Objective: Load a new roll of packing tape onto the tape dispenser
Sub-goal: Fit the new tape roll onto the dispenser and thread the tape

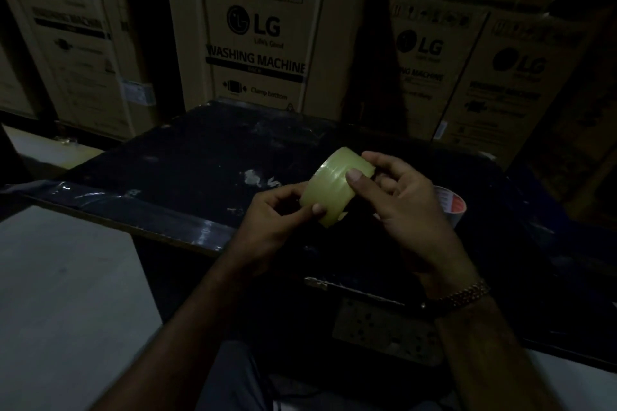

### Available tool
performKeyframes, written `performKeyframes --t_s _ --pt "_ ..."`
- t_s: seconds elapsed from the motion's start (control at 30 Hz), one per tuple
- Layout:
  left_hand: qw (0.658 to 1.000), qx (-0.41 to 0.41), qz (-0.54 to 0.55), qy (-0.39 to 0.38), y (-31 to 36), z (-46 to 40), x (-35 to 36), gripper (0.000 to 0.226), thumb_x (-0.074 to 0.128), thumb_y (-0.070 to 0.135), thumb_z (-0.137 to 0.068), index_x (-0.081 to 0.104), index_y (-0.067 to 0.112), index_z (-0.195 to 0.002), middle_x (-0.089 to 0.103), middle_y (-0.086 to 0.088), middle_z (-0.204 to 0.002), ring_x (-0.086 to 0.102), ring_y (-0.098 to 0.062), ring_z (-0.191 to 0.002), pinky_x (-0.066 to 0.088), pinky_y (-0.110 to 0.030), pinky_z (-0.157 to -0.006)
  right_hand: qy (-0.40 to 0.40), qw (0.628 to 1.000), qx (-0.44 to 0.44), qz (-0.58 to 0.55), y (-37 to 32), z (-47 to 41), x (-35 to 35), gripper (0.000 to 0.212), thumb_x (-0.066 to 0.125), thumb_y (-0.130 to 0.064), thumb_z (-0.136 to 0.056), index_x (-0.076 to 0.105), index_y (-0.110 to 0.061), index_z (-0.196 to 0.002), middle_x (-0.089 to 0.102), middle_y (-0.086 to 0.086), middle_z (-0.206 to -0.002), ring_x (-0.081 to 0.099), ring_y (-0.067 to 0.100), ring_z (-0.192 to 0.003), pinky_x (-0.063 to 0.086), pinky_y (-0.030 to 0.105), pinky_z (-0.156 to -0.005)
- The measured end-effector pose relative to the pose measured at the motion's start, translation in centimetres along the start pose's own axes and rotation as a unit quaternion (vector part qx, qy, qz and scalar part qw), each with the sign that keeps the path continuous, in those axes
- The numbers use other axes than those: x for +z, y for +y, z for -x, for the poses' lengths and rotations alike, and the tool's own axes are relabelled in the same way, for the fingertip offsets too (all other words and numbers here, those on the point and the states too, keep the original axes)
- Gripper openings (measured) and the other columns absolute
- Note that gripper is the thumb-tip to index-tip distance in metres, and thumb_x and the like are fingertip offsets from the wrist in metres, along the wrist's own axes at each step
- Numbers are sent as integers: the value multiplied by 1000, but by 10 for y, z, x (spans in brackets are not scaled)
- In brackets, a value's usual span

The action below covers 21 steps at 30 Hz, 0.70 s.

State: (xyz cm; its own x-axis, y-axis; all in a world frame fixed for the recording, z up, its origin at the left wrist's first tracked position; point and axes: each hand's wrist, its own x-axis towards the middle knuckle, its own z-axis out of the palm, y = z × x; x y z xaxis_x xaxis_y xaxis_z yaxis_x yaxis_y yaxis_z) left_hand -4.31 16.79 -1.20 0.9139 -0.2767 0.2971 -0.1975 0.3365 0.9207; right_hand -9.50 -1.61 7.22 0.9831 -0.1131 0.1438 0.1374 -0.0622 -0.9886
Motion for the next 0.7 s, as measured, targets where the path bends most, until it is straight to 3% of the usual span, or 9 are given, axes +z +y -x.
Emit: performKeyframes --t_s 0.07,0.1,0.17,0.23,0.33,0.43,0.53,0.63,0.7 --pt "1000 -7 4 8 4 1 0 19 85 30 -87 81 17 -100 79 -3 -102 77 -21 -93 64 -30 -76 28 993 -28 112 2 -2 -6 52 80 -44 -86 66 -25 -132 79 8 -94 79 14 -80 66 35 -72" --pt "1000 -12 9 12 4 1 0 26 84 37 -87 79 16 -102 78 -5 -101 75 -22 -91 63 -30 -73 36 987 -37 155 3 -2 -10 52 81 -53 -81 70 -27 -126 77 12 -90 76 17 -79 65 41 -75" --pt "999 -27 22 19 6 1 -1 47 78 46 -89 72 4 -109 72 -11 -102 70 -28 -89 62 -31 -68 24 970 -59 235 4 -5 -17 55 79 -67 -73 74 -34 -117 75 10 -103 73 18 -93 65 41 -80" --pt "999 -36 36 19 5 0 -1 55 69 49 -92 66 -1 -114 66 -17 -108 62 -34 -92 58 -36 -67 -19 959 -79 273 2 -8 -22 54 79 -62 -75 71 -39 -123 67 -1 -123 66 9 -113 60 27 -85" --pt "998 -45 51 13 7 -1 1 50 65 56 -90 74 13 -113 68 -20 -110 63 -34 -90 55 -37 -71 -115 967 -68 218 -1 -11 -21 38 79 -36 -89 72 -30 -127 67 -2 -130 71 12 -114 61 29 -94" --pt "998 -44 48 11 9 -1 3 41 57 50 -97 76 17 -112 73 -20 -110 70 -23 -86 60 -30 -69 -142 974 -43 170 -1 -10 -17 28 77 -23 -90 75 -13 -116 77 8 -114 77 22 -100 63 26 -79" --pt "999 -31 18 24 9 -3 0 57 52 53 -101 63 7 -134 66 -27 -135 71 -31 -103 63 -34 -78 -127 987 -12 100 3 -8 -13 37 80 -28 -80 76 -10 -112 80 7 -104 79 16 -87 62 23 -67" --pt "998 -49 32 14 10 -3 -4 87 72 76 -77 60 20 -143 70 -7 -139 73 -28 -120 64 -38 -90 -106 994 27 -18 12 -6 -10 46 78 -30 -77 73 -8 -118 80 15 -107 79 27 -90 65 33 -68" --pt "998 -61 11 17 8 -3 -4 84 83 72 -64 63 32 -136 74 6 -130 74 -17 -119 63 -31 -88 -114 988 45 -96 17 -5 -10 48 74 -24 -81 68 -3 -124 79 18 -112 78 29 -94 67 37 -73"
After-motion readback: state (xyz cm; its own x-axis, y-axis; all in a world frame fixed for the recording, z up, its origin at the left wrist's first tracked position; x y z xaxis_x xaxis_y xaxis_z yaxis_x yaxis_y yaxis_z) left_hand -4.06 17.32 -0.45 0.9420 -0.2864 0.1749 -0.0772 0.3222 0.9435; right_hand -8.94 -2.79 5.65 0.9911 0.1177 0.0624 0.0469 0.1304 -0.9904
